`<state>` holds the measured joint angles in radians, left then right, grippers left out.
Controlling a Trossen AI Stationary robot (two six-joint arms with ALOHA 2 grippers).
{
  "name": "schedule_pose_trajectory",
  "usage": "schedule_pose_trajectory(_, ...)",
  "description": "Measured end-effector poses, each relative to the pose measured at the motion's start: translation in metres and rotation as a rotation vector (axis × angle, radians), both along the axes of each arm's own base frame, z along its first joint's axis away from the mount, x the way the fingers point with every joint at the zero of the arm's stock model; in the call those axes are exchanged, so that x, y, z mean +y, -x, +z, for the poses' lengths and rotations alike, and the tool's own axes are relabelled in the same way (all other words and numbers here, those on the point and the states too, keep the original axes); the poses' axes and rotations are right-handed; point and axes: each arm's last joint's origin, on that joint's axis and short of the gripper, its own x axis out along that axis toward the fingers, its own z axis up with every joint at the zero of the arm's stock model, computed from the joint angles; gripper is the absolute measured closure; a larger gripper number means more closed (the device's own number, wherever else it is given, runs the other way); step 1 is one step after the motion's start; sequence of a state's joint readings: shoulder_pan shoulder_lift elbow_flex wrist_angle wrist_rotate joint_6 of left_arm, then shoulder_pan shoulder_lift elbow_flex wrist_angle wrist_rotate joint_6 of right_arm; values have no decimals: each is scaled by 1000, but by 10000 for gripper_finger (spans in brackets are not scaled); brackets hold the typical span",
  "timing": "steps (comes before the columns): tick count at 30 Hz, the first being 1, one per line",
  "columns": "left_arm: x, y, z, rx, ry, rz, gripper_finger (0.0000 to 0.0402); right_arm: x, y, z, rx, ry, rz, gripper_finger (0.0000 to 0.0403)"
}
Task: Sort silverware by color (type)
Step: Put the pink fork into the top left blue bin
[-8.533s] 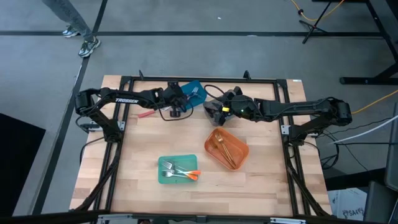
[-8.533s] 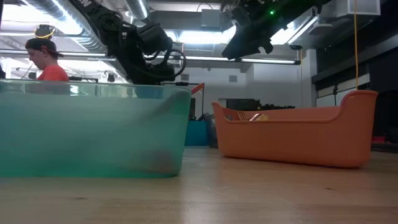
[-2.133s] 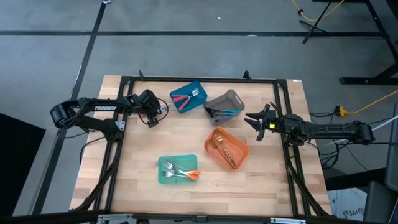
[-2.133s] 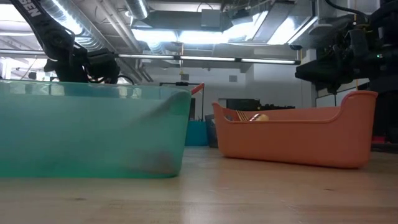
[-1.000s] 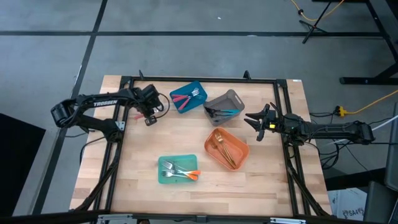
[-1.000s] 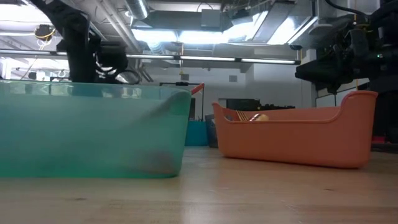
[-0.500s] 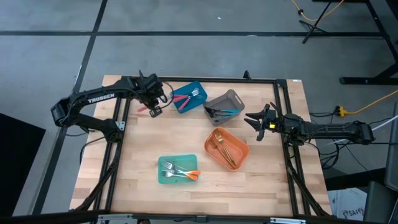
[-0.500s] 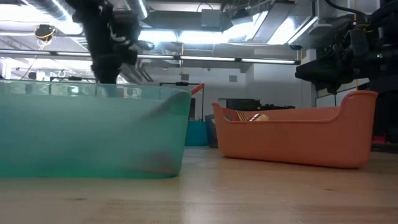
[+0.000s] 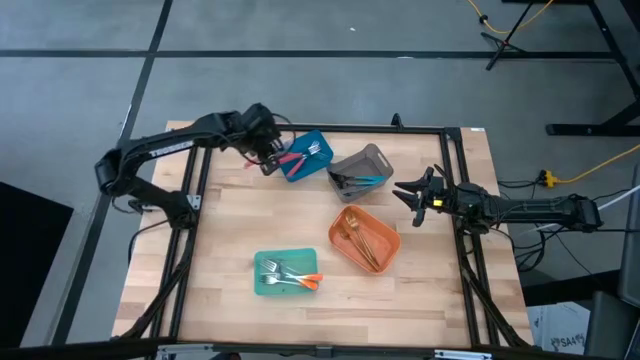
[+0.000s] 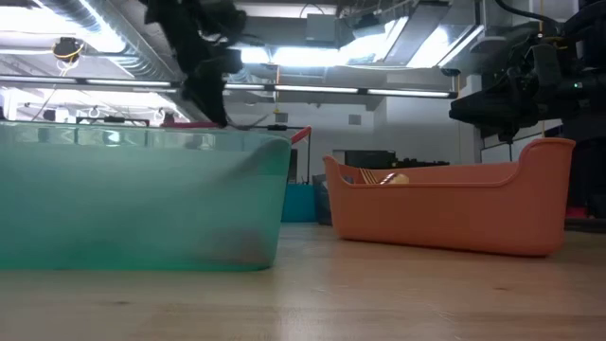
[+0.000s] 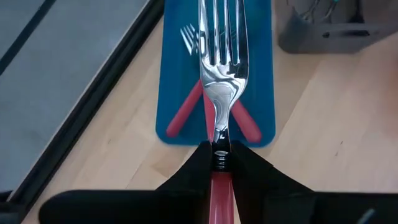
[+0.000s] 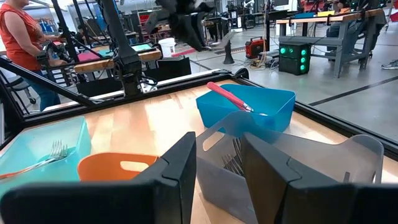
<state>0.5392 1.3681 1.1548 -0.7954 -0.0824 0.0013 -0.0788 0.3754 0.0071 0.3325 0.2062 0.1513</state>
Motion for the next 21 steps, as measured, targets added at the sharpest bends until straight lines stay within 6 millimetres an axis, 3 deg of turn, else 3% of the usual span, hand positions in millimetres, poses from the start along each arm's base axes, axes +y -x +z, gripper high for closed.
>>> schedule_pose_trajectory(11, 45, -75, -4, 73, 6, -60, 367, 0, 0, 0, 0, 0, 0, 286)
schedule_pose_trajectory(21, 64, -107, -56, 262, 117, -83, 367, 0, 0, 0, 1, 0, 1, 286)
